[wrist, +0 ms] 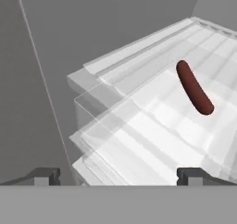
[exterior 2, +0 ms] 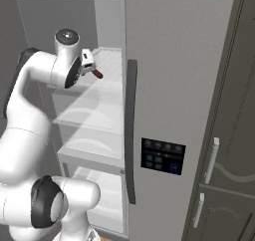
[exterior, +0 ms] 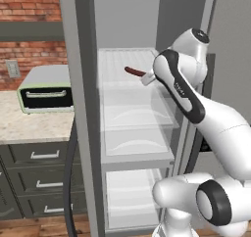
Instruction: Retrieve the sausage and cheese from the fridge and place them on the cutting board on the counter.
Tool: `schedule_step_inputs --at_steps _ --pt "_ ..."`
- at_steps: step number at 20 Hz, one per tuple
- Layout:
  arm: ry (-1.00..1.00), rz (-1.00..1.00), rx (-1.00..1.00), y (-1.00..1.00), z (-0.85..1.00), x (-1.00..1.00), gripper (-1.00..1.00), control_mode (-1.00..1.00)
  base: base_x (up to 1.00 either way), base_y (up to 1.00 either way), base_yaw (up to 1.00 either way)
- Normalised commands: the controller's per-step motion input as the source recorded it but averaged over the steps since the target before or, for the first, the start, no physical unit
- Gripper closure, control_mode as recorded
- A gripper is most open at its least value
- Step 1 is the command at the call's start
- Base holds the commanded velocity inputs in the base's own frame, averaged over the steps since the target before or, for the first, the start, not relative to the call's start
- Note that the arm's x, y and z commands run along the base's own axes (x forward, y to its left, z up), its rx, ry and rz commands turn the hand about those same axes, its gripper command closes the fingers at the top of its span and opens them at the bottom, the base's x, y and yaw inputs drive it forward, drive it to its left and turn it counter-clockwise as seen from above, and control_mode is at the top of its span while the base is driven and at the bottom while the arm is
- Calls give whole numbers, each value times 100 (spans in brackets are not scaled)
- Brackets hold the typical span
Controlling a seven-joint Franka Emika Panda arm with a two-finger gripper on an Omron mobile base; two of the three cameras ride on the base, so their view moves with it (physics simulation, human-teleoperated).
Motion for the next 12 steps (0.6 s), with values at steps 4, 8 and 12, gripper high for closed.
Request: schedule_step_inputs --at_steps 4,8,12 --pt "-1 5 -11 0 0 91 -100 -100 0 0 0" --pt "0 3 -5 0 2 100 -100 -100 0 0 0" --pt "4 0 -8 0 -3 83 -100 -100 0 0 0"
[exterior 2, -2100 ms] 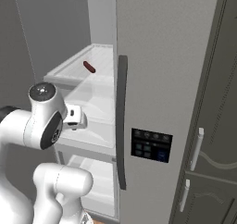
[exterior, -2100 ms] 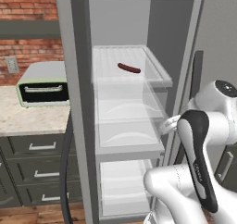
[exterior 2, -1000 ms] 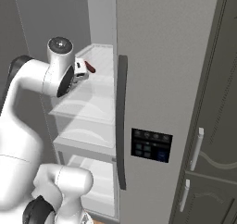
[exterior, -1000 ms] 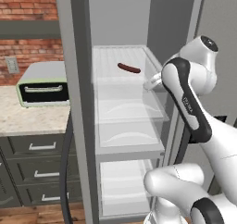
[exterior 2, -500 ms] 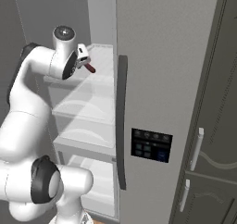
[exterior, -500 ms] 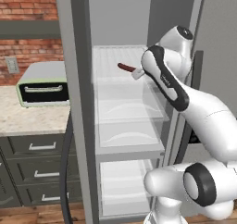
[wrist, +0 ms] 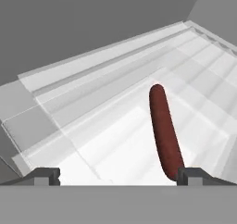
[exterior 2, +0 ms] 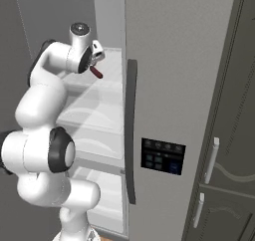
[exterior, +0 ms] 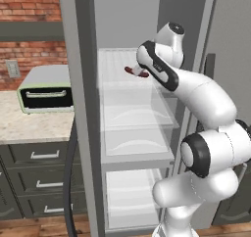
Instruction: Retrieve the sausage and cheese from the fridge and place them on the cutting board on the counter.
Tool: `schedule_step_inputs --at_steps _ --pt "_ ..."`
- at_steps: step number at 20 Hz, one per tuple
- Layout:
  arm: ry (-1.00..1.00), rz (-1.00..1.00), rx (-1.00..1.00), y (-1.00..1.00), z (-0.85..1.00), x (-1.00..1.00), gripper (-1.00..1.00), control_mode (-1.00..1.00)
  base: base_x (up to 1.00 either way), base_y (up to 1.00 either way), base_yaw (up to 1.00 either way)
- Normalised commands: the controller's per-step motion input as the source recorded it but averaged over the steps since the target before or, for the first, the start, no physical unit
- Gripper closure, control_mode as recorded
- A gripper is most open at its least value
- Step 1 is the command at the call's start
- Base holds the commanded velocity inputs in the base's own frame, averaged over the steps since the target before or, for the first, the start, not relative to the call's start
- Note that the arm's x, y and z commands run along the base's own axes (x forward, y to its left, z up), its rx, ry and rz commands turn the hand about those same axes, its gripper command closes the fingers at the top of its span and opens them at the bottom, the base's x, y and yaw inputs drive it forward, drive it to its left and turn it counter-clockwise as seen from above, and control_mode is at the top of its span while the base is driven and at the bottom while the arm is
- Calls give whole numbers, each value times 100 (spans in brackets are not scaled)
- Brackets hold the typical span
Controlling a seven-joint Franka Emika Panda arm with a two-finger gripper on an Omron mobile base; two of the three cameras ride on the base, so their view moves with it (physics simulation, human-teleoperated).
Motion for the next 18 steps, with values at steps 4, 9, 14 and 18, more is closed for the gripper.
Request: schedule_step_inputs --at_steps 4,9,14,18 --pt "2 0 -7 0 -22 63 -100 -100 0 0 0" --pt "1 0 -3 0 -37 37 -100 -100 0 0 0" --pt "1 0 0 0 -10 46 -100 -100 0 0 0" --pt "5 0 0 0 -10 44 -100 -100 0 0 0"
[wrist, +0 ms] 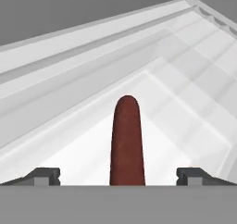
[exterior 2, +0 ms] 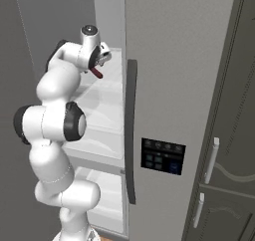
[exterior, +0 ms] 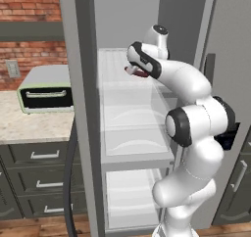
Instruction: Retrieve the sausage and cheese from the fridge and place them on the cutting board on the counter.
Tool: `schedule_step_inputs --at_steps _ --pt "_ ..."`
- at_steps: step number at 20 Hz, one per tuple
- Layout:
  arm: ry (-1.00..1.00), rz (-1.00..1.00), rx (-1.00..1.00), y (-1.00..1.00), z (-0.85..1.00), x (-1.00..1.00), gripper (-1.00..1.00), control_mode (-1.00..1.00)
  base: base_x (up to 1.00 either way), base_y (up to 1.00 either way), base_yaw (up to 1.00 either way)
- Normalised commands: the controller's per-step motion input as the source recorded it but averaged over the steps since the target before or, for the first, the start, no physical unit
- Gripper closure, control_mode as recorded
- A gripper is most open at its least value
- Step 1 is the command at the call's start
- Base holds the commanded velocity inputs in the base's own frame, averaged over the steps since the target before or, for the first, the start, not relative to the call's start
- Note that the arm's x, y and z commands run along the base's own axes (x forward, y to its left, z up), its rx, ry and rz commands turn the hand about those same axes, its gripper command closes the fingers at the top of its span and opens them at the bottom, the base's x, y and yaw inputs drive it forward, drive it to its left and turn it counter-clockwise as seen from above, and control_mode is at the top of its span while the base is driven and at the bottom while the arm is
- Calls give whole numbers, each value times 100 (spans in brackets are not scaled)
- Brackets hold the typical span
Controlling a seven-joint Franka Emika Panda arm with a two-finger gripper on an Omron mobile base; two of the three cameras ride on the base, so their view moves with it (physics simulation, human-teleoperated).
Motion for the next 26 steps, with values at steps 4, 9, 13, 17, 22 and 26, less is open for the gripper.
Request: schedule_step_inputs --at_steps 4,9,13,17,22,26 --pt "7 0 0 0 0 58 -100 -100 0 0 0" --pt "13 0 0 0 -4 40 -100 -100 0 0 0" --pt "5 -2 0 0 -12 -5 -100 -100 0 0 0" --pt "0 -4 0 0 -22 -16 -100 -100 0 0 0" --pt "0 -7 0 0 -46 -15 -100 -100 0 0 0" --pt "-1 -5 0 1 -45 -5 -100 -100 0 0 0"
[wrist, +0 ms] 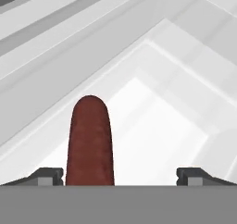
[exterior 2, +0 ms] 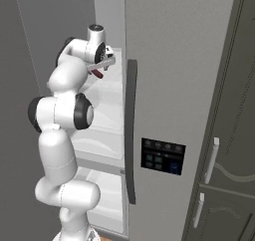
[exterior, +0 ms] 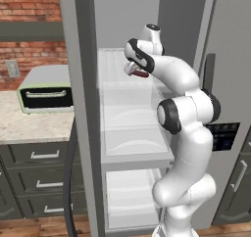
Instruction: Retrieve the sausage and cheese from the fridge and place them on the cutting board on the counter.
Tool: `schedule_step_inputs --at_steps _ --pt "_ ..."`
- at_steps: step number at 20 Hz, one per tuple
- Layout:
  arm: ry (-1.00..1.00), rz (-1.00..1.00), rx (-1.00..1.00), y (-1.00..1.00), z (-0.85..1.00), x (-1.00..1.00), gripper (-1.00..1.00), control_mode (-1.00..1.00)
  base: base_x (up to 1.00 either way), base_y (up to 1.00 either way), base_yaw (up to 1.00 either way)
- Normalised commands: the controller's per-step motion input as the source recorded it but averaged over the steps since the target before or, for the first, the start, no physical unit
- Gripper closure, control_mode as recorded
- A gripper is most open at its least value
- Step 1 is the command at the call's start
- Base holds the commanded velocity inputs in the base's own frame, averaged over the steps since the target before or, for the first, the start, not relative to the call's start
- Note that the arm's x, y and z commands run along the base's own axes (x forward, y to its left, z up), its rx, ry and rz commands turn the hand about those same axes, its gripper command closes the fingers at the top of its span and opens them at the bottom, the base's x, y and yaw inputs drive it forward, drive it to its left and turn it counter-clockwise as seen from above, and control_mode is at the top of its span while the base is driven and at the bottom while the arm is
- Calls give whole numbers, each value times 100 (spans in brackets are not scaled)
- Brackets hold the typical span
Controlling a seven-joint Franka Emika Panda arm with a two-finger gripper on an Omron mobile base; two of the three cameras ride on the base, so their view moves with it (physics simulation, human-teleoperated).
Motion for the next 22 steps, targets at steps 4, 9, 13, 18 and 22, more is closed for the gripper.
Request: schedule_step_inputs --at_steps 4,9,13,18,22 --pt "-1 -4 0 5 -26 12 -100 -100 0 0 0" --pt "-1 -4 -5 3 -68 -31 100 -100 0 0 0" --pt "-1 -3 -4 3 -71 -35 100 -100 0 0 0" --pt "0 -2 0 0 -52 -59 100 -100 0 0 0" --pt "0 0 0 -3 3 -100 100 -100 0 0 0"
